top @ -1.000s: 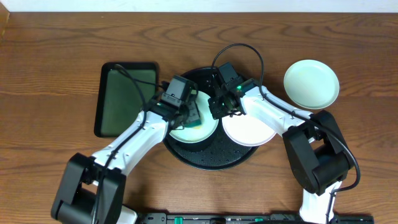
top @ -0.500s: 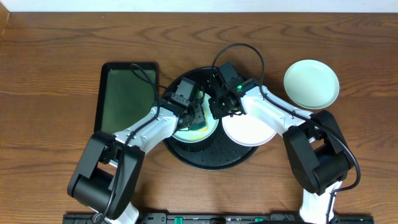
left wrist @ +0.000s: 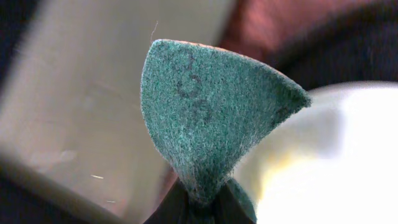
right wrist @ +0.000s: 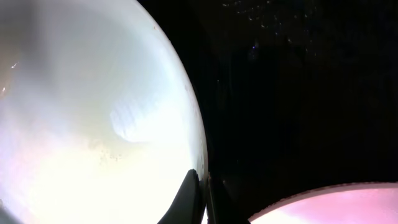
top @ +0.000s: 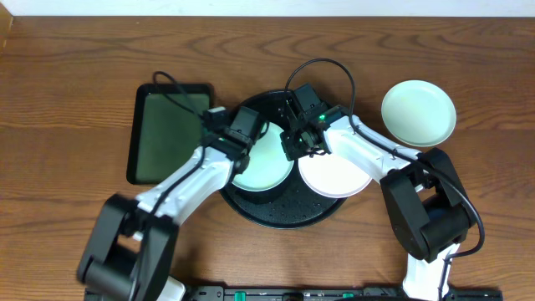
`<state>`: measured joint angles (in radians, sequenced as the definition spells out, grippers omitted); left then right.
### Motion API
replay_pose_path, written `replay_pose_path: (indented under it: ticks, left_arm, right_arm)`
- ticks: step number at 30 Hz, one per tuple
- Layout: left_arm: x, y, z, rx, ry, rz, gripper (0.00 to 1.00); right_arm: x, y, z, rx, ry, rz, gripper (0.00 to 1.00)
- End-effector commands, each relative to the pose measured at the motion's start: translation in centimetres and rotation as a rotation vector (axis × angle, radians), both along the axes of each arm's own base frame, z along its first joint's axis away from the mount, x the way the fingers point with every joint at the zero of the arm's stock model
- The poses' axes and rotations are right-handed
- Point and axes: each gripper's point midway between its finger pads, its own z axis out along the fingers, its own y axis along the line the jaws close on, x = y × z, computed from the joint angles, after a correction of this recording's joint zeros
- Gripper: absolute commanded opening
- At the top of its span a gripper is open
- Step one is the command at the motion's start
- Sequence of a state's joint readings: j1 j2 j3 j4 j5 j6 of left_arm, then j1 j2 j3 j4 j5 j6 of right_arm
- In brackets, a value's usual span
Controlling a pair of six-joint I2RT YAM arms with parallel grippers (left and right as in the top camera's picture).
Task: Clean dirty plates on tray and stack at the side
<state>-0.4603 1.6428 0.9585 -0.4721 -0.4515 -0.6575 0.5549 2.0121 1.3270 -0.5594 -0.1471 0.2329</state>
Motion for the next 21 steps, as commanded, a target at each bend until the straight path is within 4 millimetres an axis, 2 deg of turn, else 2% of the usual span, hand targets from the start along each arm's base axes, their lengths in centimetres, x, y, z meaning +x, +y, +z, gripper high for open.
replay_pose_path:
  ticks: [1,4,6,9,11,13,17,21]
  left_arm:
    - [0.1,1.0,3.1,-0.006,-0.087,0.027,0.07]
    - [0.0,0.1,5.4,-0.101,-0.141,0.007,0.07]
    - [0.1,0.4,7.4,-0.148,-0.192,0.014,0.08]
    - [0.2,2.4,9.9,-0.175,-0.266,0.066,0.07]
    - [0.1,4.0,10.7,-0.175,-0.289,0.106,0.07]
    - [0.1,5.9,10.9,-0.159,-0.287,0.134,0.07]
    - [-0.6,8.6,9.9,-0.179,-0.232,0.204,0.07]
    - [-0.9,9.2,9.1,-0.264,-0.183,0.189,0.07]
  right_arm:
    - [0.8,-1.0,0.1,-0.037,-0.030,0.000,0.01]
    - [1.2,-0.6,1.3,-0.023,-0.065,0.016,0.01]
    - [1.6,-0.3,2.8,-0.011,-0.107,0.045,0.01]
    - [2.5,-0.1,5.8,-0.025,-0.209,0.088,0.01]
    - [3.1,-0.2,8.1,-0.062,-0.297,0.126,0.01]
    - [3.8,-0.7,10.4,-0.131,-0.399,0.151,0.01]
    - [4.7,-1.8,15.8,-0.300,-0.624,0.166,0.01]
    - [4.5,-1.5,20.6,-0.479,-0.814,0.274,0.01]
